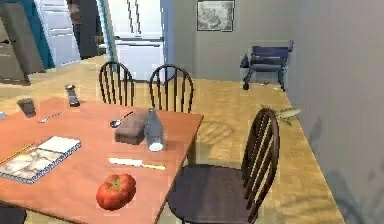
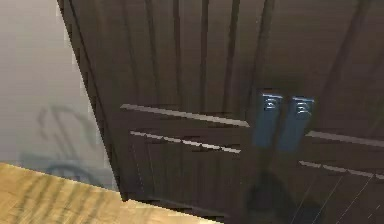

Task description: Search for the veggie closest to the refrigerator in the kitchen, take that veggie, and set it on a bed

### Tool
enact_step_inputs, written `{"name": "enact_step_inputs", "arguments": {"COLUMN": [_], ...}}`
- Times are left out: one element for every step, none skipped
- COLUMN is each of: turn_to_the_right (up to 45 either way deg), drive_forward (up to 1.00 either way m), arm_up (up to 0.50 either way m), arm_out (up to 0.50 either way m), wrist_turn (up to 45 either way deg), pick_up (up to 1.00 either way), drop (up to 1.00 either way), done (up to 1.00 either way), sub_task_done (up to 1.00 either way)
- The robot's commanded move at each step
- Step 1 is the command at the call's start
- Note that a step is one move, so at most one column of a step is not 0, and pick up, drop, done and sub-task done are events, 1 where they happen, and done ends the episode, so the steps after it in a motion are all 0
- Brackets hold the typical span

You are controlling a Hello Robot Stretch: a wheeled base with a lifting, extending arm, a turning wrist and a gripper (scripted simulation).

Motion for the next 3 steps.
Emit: {"name": "enact_step_inputs", "arguments": {"turn_to_the_right": [-45.0, -45.0, -21.0], "drive_forward": [0.0, 0.0, 0.0], "arm_up": [0.0, 0.0, 0.0], "arm_out": [0.0, 0.0, 0.0], "wrist_turn": [0.0, 0.0, 0.0], "pick_up": [0.0, 0.0, 0.0], "drop": [0.0, 0.0, 0.0], "done": [0.0, 0.0, 0.0], "sub_task_done": [0.0, 0.0, 0.0]}}
